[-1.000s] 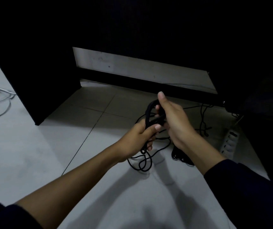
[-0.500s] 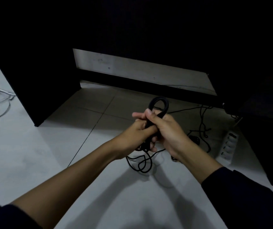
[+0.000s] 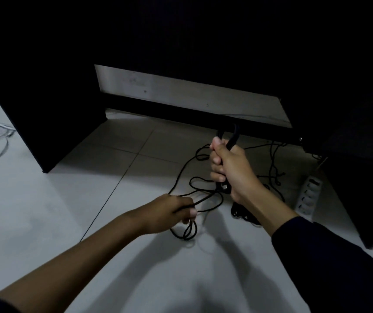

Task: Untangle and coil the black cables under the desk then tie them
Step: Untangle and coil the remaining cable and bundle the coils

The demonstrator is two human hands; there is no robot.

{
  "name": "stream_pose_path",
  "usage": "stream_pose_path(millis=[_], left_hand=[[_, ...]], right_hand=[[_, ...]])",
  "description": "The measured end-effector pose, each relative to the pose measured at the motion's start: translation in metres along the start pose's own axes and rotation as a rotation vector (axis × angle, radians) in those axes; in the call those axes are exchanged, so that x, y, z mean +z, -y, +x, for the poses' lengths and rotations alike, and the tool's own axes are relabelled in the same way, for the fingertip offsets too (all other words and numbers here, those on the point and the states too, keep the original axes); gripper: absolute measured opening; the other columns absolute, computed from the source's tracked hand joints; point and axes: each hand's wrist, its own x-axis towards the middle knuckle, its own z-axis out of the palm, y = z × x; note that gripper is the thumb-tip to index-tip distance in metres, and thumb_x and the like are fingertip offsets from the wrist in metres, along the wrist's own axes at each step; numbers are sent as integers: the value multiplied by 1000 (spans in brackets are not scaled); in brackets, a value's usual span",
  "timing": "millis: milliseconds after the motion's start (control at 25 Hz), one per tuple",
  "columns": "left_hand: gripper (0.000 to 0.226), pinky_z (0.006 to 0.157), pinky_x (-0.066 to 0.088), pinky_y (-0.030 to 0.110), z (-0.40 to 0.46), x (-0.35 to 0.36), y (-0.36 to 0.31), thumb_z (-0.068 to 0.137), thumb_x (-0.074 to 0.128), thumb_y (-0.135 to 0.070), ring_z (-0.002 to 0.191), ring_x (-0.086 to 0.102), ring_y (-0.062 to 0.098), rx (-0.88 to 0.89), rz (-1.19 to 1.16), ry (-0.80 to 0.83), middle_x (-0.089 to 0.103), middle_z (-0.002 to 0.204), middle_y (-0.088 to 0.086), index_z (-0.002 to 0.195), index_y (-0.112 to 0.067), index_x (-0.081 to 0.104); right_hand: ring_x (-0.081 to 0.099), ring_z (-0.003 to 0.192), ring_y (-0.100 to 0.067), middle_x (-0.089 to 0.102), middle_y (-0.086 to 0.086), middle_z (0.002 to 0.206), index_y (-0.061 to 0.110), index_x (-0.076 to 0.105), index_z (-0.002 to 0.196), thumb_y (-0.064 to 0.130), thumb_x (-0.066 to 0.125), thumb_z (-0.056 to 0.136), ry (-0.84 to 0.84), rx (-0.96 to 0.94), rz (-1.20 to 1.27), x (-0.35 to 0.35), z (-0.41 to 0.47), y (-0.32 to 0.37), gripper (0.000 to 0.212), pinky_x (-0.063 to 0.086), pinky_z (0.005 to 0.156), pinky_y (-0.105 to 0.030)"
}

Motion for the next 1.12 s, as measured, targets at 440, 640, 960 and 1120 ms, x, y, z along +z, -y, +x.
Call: stream_pose_path(millis=[440, 640, 960, 1120], left_hand=[[29, 54, 49, 21, 9, -34, -43, 79, 75, -29, 57, 63, 8, 204, -200, -406, 66, 65, 2, 86, -17, 50], [57, 50, 46, 33, 12, -44, -44, 68, 78, -46, 59, 60, 14, 46, 209, -604, 56, 64, -8, 89, -25, 30], [39, 50, 38, 20, 5, -60, -18, 83, 74, -22, 54, 43, 4, -94, -265, -33, 50, 68, -2, 103, -19, 40], [12, 57, 39, 21, -4, -73, -14, 87, 67, -29, 59, 47, 9, -19, -94, -70, 56, 66, 3, 86, -18, 62]], right_hand=[[55, 52, -18, 55, -6, 59, 11, 52, 76, 29, 44, 101, 126, -57, -307, 16, -11, -3, 32, 48, 51, -28], [44, 39, -9, 49, -1, 58, 14, 52, 82, 32, 45, 101, 133, 54, -292, 16, -15, -5, 27, 37, 38, -22], [25, 37, -6, 34, 8, 46, 12, 43, 96, 35, 47, 100, 299, 235, -341, -5, -20, -10, 24, 22, 34, -17], [19, 42, -10, 28, 5, 51, 13, 47, 76, 60, 52, 89, 402, 142, -478, -11, -31, -10, 49, 19, 38, -20]])
